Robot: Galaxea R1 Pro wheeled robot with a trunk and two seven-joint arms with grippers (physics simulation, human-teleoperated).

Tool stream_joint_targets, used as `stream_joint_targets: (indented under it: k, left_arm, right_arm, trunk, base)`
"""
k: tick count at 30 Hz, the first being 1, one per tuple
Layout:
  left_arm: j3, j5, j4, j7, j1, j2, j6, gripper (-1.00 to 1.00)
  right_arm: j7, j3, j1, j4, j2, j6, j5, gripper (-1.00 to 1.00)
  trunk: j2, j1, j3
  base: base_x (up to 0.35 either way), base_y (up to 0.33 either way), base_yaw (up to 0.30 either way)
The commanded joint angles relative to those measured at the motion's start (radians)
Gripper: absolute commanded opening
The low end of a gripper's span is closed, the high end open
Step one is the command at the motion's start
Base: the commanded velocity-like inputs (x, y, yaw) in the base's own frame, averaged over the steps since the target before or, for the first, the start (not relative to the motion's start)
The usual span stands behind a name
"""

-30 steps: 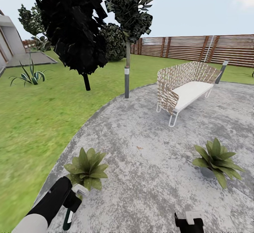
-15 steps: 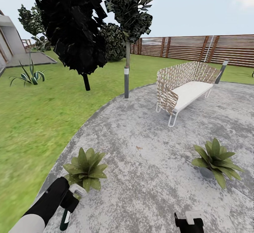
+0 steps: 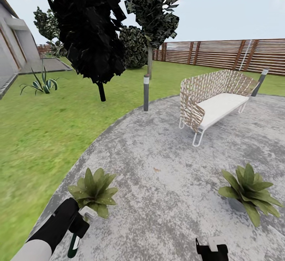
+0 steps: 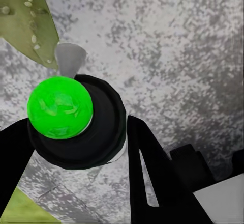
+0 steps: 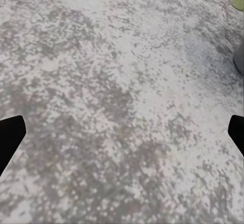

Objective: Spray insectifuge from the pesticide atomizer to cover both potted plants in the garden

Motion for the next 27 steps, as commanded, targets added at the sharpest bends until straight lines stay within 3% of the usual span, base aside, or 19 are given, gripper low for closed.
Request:
stream_joint_targets:
  k: [1,12,18,22,27]
  left_arm:
    - [-0.002,-0.008,0.005,-0.008,0.0,0.002,0.002,-1.0]
    - [0.002,-0.004,0.046,-0.004,0.029,0.006,-0.003,-1.0]
    - [0.004,-0.003,0.035,0.008,0.027,-0.001,0.003,-1.0]
    - [0.004,-0.003,0.033,0.069,0.023,-0.024,0.005,-1.0]
    - [0.004,0.001,0.031,0.086,0.023,-0.032,0.006,-1.0]
  right_arm:
    - [-0.003,-0.007,-0.001,0.001,0.0,-0.003,0.011,1.0]
    - [-0.003,-0.007,-0.001,0.0,0.001,-0.003,0.011,1.0]
    - [-0.003,-0.007,-0.001,0.001,0.002,-0.003,0.01,1.0]
    - [-0.003,-0.007,-0.001,0.001,0.002,-0.004,0.009,1.0]
    - [-0.003,-0.007,-0.001,0.001,0.002,-0.003,0.01,1.0]
  trunk:
    - [0.0,0.0,-0.001]
    - [0.0,0.0,-0.001]
    - [0.0,0.0,-0.001]
    - [0.0,0.0,-0.001]
    - [0.0,0.0,-0.001]
  base:
    - [0.006,-0.004,0.003]
    - [0.001,0.0,0.012]
    - [0.0,0.0,0.244]
    - [0.0,0.0,0.275]
    - [0.0,0.0,0.218]
